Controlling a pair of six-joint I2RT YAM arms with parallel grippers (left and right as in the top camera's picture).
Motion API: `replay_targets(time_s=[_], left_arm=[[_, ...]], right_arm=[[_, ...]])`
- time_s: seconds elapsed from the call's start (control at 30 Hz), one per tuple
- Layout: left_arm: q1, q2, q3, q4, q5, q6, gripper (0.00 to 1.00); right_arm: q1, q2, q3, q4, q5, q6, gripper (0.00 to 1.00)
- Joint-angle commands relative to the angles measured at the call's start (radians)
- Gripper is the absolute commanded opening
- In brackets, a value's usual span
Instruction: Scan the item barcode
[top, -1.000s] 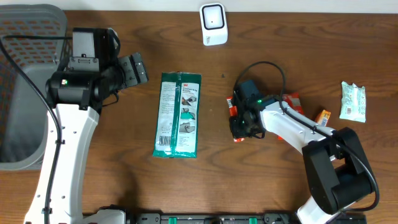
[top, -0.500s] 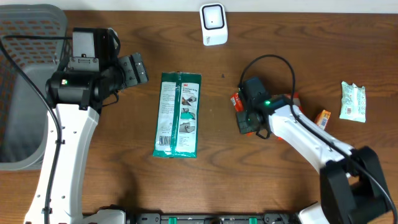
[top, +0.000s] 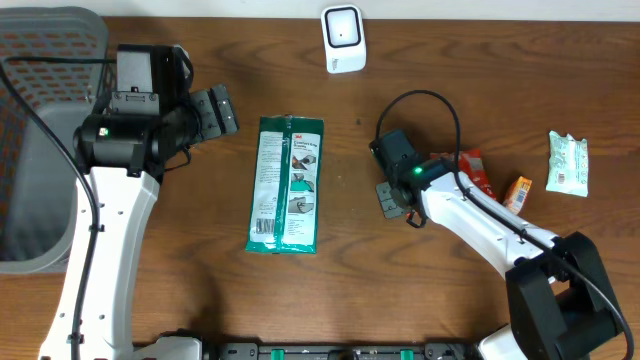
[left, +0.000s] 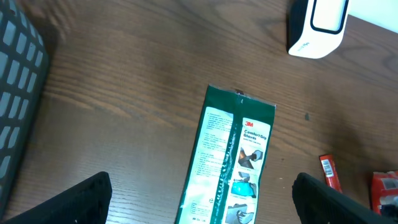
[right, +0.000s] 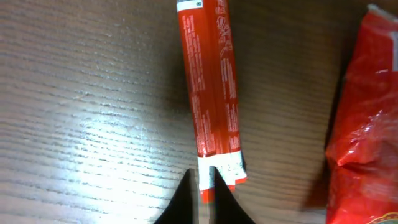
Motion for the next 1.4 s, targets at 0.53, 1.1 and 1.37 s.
replay_targets(time_s=[0.53, 1.1, 1.37], left_arm=[[0.004, -0.002, 0.0, 0.0, -0.006, 0.01, 0.93], [0.004, -0.002, 0.0, 0.0, -0.006, 0.01, 0.93], [0.004, -0.002, 0.0, 0.0, -0.006, 0.01, 0.93]], right_arm=[[-0.288, 0.077, 0.055, -0.085, -0.441, -0.135, 0.27], [-0.246, 0.165, 0.029, -0.018, -0.385, -0.138, 0.33], [-0.204, 0.165, -0.059, 0.053, -0.307, -0.056, 0.34]])
